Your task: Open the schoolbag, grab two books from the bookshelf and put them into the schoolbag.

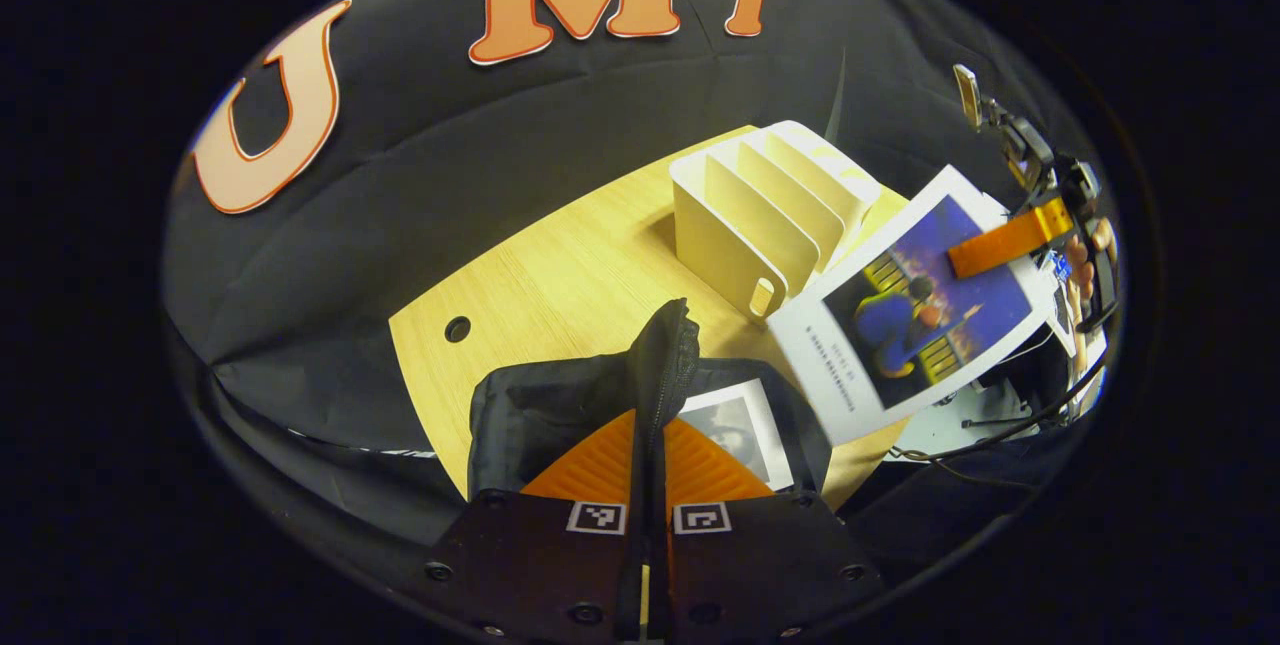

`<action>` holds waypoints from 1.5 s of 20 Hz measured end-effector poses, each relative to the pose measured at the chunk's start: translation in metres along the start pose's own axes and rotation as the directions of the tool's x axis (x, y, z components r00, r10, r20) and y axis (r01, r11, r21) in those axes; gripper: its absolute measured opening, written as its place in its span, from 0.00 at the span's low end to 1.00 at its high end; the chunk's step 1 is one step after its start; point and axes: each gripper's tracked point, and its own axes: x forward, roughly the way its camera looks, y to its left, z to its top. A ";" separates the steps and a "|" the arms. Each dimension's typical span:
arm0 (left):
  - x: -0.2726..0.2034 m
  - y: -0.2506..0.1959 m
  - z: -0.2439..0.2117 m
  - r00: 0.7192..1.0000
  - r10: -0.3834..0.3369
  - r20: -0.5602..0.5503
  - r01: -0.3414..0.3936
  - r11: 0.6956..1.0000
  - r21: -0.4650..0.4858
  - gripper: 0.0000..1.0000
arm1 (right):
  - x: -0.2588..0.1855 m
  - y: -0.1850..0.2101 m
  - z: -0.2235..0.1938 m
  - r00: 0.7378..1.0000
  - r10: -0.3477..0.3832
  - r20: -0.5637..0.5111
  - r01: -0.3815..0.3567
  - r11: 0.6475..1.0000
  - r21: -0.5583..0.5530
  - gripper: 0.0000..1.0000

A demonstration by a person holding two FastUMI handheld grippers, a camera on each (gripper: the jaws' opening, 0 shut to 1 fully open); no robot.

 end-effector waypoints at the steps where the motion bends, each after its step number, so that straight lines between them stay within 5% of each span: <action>1: -0.002 0.000 0.002 1.000 0.006 0.004 -0.006 1.000 0.003 0.03 | 0.011 0.004 -0.005 0.999 0.034 -0.007 -0.034 0.999 0.015 0.36; 5: -0.007 -0.001 0.010 0.999 0.015 0.029 -0.016 1.000 0.014 0.03 | 0.044 0.013 -0.024 0.990 0.137 -0.028 -0.136 0.990 0.044 0.36; 16: -0.022 -0.012 0.020 0.996 0.023 0.082 -0.021 0.999 -0.030 0.03 | 0.131 0.051 -0.072 0.969 0.242 -0.049 -0.240 0.969 0.053 0.35; 25: -0.026 -0.037 0.022 0.992 -0.008 0.123 0.005 1.000 0.027 0.03 | 0.190 0.072 -0.094 0.965 0.262 0.024 -0.263 0.957 0.122 0.36; 26: -0.024 -0.039 0.022 0.992 -0.015 0.126 0.011 0.999 0.032 0.03 | 0.194 0.074 -0.096 0.966 0.256 0.034 -0.258 0.956 0.135 0.48; 27: -0.022 -0.041 0.021 0.991 -0.028 0.127 0.024 0.999 0.035 0.03 | 0.197 0.076 -0.099 0.968 0.247 0.041 -0.251 0.958 0.142 0.37; 30: -0.021 -0.033 0.016 0.990 -0.031 0.137 0.029 0.999 0.016 0.03 | 0.200 0.067 -0.111 0.987 0.164 -0.006 -0.162 0.982 0.093 0.43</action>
